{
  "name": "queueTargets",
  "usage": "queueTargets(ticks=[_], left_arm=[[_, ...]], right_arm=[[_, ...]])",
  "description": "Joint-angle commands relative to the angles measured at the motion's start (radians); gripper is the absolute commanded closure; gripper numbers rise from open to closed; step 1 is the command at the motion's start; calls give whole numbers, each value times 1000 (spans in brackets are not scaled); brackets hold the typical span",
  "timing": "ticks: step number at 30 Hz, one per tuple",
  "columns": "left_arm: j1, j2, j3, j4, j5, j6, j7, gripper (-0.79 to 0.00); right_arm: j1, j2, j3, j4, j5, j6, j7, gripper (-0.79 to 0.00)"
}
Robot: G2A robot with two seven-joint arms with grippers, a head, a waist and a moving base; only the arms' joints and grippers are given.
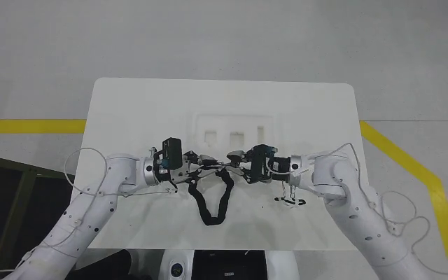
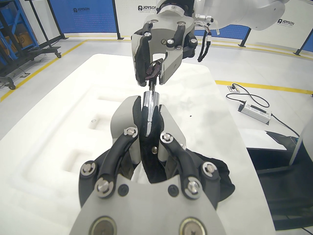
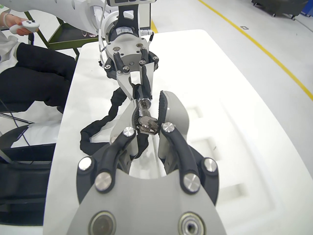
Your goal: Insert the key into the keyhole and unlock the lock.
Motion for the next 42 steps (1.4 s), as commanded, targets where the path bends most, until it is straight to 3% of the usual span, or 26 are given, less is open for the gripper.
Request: queueTargets(ticks=[1,8,14,15,16,17,24,29,37,42], left_arm=[[1,-1,-2,-1,6,0,1,0],[9,-4,-7,-6,18,2,7,0],[20,-4,-20,-6,32,3,15,0],[22,-4,-23,-6,35,4,17,0],[24,-3,-26,-6,37,5,18,0],[26,-3,-30,-6,39,6,21,0],[55,8,-77,-11,78,1,-9,0],[122,33,-181,-15,96,6,-45,0],[288,65,-379,-38,112,137,-101,0],[339,67,-414,-57,131,210,-143,0]], right_arm=[[2,1,-3,-10,72,30,70,0],[16,3,-11,-33,296,159,239,0],[29,3,-20,-30,382,204,293,0],[30,3,-22,-29,390,206,297,-105],[31,3,-24,-28,396,207,302,-385],[32,3,-25,-26,403,210,304,-785],[13,5,-3,-24,437,234,263,-785],[-36,12,41,-13,433,245,198,-785],[-104,18,88,-2,420,262,108,-785],[-130,20,104,-2,409,268,79,-785]])
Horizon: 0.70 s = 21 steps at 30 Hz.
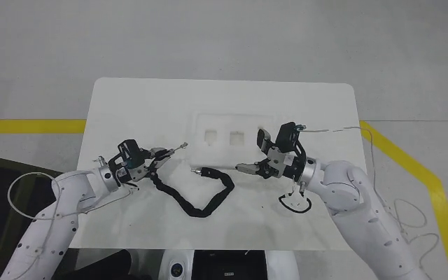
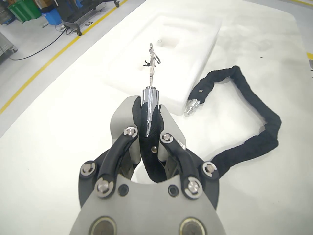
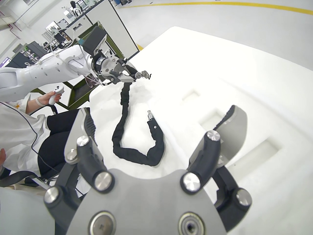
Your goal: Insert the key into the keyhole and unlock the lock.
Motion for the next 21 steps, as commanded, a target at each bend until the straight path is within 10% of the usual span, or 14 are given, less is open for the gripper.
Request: queueTargets(ticks=[1,13,15,16,17,21], left_arm=[[3,-1,2,-4,15,23,-20,0],[-83,-17,84,7,139,104,-116,0],[-101,-20,102,23,144,88,-121,-348],[-111,-22,109,33,141,80,-119,-674],[-120,-23,115,41,141,73,-116,-785],[-154,-27,133,63,154,55,-107,-785]], right_arm=[[-9,1,7,0,-3,3,-10,-785],[-76,6,59,-8,9,37,-63,-785],[-84,7,69,-10,6,38,-67,-785],[-87,8,74,-10,3,38,-69,-785],[-90,8,79,-10,0,38,-69,-785],[-100,10,93,-11,-2,39,-71,-785]])
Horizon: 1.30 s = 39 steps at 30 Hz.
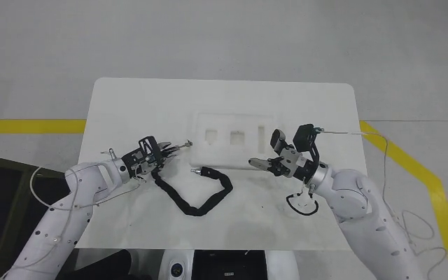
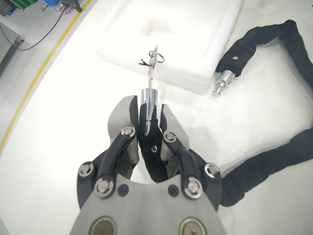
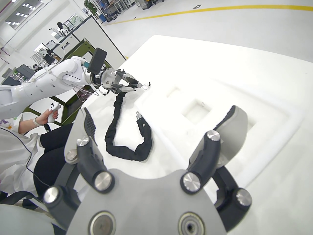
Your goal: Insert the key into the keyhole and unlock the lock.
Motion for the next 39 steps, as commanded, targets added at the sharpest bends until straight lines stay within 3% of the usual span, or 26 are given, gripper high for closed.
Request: queueTargets(ticks=[1,7,14,21,30,39], left_arm=[[-14,-2,7,6,5,-3,2,-785],[-38,-6,12,15,-6,-6,28,-785],[-77,-6,-19,64,-44,-27,106,-785],[-201,-6,-40,178,-47,-68,161,-785],[-417,-28,33,352,-15,-68,232,-785],[-484,-40,71,449,9,-38,292,-785]], right_arm=[[-4,1,6,0,0,0,-1,-785],[-9,2,27,11,-20,-6,-32,-785],[-18,4,88,61,-149,8,-164,-785],[12,6,143,146,-320,14,-303,-785],[116,4,155,270,-545,94,-399,-785],[174,-3,158,311,-604,194,-444,-785]])
